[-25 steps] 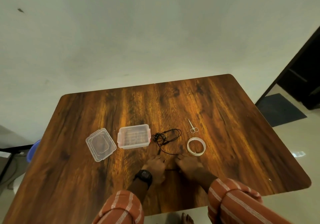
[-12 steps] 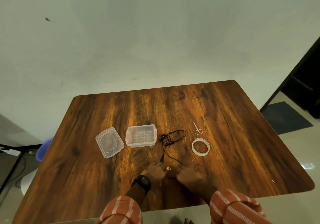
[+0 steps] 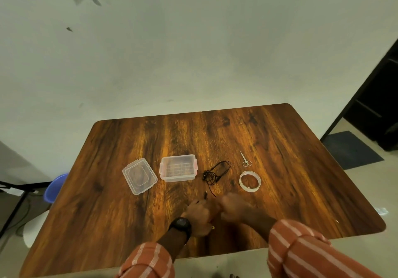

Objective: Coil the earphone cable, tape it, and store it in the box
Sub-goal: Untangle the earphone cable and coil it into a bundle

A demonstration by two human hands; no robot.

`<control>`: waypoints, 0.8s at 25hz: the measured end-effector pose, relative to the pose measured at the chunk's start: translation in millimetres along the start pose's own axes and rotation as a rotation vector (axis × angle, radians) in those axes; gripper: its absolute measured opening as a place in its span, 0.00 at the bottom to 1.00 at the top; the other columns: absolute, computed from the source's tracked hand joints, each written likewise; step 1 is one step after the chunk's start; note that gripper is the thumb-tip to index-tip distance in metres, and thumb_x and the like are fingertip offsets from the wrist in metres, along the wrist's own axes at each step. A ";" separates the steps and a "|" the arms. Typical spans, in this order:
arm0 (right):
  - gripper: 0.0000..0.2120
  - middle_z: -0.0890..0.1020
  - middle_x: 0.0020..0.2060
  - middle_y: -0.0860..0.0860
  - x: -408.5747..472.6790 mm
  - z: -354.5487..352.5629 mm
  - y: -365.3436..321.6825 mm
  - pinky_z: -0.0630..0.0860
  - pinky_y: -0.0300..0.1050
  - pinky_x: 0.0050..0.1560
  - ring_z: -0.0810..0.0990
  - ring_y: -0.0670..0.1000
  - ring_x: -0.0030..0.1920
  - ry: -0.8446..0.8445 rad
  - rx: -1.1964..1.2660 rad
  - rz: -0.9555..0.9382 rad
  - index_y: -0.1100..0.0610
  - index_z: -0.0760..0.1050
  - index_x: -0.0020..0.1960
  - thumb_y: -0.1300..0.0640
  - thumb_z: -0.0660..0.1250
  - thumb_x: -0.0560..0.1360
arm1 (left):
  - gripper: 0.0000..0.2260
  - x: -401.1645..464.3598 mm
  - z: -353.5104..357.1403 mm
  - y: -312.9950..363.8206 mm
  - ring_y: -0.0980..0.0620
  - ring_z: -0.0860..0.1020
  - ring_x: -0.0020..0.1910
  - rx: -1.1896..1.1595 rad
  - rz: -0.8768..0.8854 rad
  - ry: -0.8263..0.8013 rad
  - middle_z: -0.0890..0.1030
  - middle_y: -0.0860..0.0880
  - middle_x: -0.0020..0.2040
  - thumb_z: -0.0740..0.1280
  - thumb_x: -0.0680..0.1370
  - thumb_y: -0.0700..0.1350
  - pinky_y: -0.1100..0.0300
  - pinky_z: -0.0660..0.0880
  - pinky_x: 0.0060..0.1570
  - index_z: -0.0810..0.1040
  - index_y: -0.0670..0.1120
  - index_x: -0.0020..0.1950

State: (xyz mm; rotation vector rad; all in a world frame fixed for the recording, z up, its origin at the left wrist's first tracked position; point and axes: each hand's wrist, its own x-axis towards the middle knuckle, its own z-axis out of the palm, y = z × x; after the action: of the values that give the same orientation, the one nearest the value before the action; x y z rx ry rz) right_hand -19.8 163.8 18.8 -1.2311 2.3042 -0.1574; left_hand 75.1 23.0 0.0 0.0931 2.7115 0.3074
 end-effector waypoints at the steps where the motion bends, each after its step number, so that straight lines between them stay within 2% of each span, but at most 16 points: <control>1: 0.07 0.82 0.43 0.52 6.2 -22.9 2.1 0.77 0.43 0.47 0.82 0.54 0.47 0.101 0.176 0.005 0.59 0.80 0.50 0.59 0.66 0.75 | 0.12 -3.2 -14.8 0.1 0.47 0.78 0.54 -0.316 -0.057 0.007 0.80 0.44 0.55 0.62 0.80 0.46 0.51 0.74 0.60 0.78 0.39 0.57; 2: 0.07 0.83 0.42 0.52 14.3 -49.6 4.8 0.78 0.45 0.45 0.83 0.54 0.46 0.198 0.300 -0.016 0.60 0.82 0.49 0.61 0.65 0.75 | 0.12 -7.2 -38.1 1.0 0.48 0.80 0.46 -0.685 -0.092 0.024 0.82 0.44 0.47 0.60 0.82 0.45 0.51 0.77 0.55 0.78 0.37 0.51; 4: 0.09 0.85 0.44 0.55 27.4 -113.5 7.1 0.80 0.51 0.45 0.84 0.56 0.43 0.339 0.507 -0.052 0.61 0.83 0.48 0.67 0.64 0.76 | 0.16 -8.9 -88.3 -0.5 0.50 0.78 0.31 -1.337 -0.111 0.126 0.76 0.46 0.32 0.57 0.84 0.45 0.54 0.80 0.43 0.75 0.39 0.42; 6: 0.11 0.85 0.42 0.53 31.7 -182.3 2.1 0.77 0.46 0.40 0.81 0.53 0.39 0.453 0.683 -0.106 0.59 0.83 0.50 0.69 0.64 0.77 | 0.17 -12.2 -144.4 -7.8 0.54 0.69 0.25 -1.688 -0.012 0.240 0.68 0.50 0.28 0.54 0.85 0.49 0.60 0.74 0.31 0.75 0.42 0.43; 8: 0.11 0.83 0.37 0.51 30.4 -248.7 -10.0 0.73 0.41 0.38 0.77 0.50 0.36 0.545 0.785 -0.184 0.57 0.84 0.50 0.67 0.65 0.78 | 0.17 -24.4 -206.3 -15.0 0.58 0.65 0.22 -1.831 0.211 0.289 0.67 0.52 0.29 0.55 0.85 0.50 0.64 0.68 0.25 0.78 0.42 0.48; 11: 0.10 0.78 0.32 0.50 23.7 -326.7 -32.7 0.71 0.43 0.37 0.72 0.48 0.31 0.647 0.930 -0.323 0.56 0.84 0.48 0.64 0.65 0.79 | 0.08 -47.0 -286.1 -25.0 0.59 0.66 0.22 -1.913 0.548 0.220 0.70 0.52 0.28 0.65 0.80 0.45 0.65 0.67 0.21 0.79 0.40 0.51; 14: 0.09 0.75 0.29 0.50 20.2 -356.4 -61.5 0.69 0.41 0.33 0.70 0.47 0.30 0.706 0.994 -0.436 0.55 0.84 0.49 0.60 0.65 0.80 | 0.14 -73.3 -348.6 -12.3 0.57 0.64 0.25 -1.943 0.852 0.096 0.71 0.51 0.30 0.63 0.80 0.42 0.64 0.66 0.25 0.75 0.40 0.64; 16: 0.09 0.72 0.28 0.50 23.2 -352.4 -78.7 0.66 0.41 0.30 0.67 0.47 0.29 0.741 1.058 -0.482 0.53 0.84 0.50 0.56 0.65 0.80 | 0.21 -86.4 -380.4 0.2 0.56 0.62 0.24 -1.844 0.985 0.125 0.68 0.51 0.30 0.62 0.80 0.44 0.63 0.62 0.27 0.69 0.44 0.73; 18: 0.09 0.69 0.28 0.50 27.4 -340.3 -87.3 0.61 0.41 0.28 0.64 0.47 0.29 0.774 1.119 -0.458 0.52 0.84 0.50 0.54 0.65 0.80 | 0.25 -91.7 -402.6 8.8 0.57 0.60 0.23 -1.810 1.042 0.197 0.64 0.52 0.30 0.64 0.79 0.44 0.63 0.59 0.26 0.65 0.44 0.76; 20: 0.10 0.67 0.27 0.49 28.4 -329.4 -89.7 0.57 0.40 0.28 0.62 0.46 0.27 0.774 1.122 -0.432 0.52 0.85 0.50 0.53 0.64 0.81 | 0.29 -93.1 -419.5 9.6 0.57 0.63 0.24 -1.868 1.054 0.313 0.70 0.52 0.33 0.65 0.78 0.43 0.63 0.59 0.26 0.62 0.39 0.77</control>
State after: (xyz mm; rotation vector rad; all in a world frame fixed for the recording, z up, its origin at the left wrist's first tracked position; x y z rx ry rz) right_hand -128.6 43.9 320.7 -1.0473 1.7980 -2.0323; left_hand -9.2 -62.1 412.7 0.8559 1.2426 2.8696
